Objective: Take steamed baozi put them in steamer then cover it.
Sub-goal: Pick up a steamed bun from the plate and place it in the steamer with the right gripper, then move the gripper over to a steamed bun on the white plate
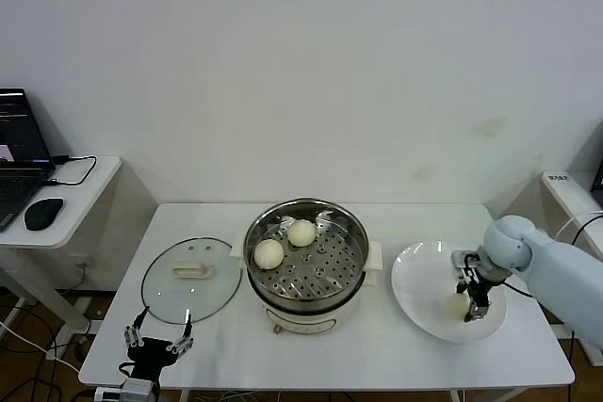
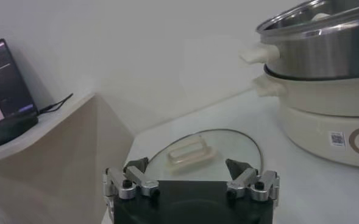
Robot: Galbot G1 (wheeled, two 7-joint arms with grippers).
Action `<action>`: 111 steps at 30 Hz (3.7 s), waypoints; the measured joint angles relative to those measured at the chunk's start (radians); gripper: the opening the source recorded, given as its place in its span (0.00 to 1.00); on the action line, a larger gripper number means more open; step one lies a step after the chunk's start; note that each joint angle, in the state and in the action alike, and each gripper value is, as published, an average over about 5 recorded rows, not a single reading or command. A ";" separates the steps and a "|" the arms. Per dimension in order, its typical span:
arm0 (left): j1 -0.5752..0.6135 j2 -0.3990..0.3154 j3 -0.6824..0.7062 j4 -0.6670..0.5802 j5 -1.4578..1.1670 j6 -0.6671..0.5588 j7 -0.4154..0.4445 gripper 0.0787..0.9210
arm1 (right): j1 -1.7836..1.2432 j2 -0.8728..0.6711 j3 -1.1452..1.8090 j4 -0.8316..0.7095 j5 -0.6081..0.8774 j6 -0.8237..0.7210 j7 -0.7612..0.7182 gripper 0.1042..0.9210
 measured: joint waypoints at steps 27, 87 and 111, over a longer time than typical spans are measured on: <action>-0.020 -0.006 -0.049 -0.029 -0.036 -0.007 -0.024 0.88 | 0.668 0.365 -0.321 -0.092 0.389 0.164 -0.105 0.65; -0.003 -0.033 -0.088 -0.046 -0.041 -0.001 -0.010 0.88 | 0.638 0.582 -0.646 0.165 0.048 0.662 0.161 0.73; -0.015 -0.039 -0.082 -0.039 -0.045 0.003 0.002 0.88 | 0.738 0.358 -0.464 0.178 0.374 0.388 0.126 0.88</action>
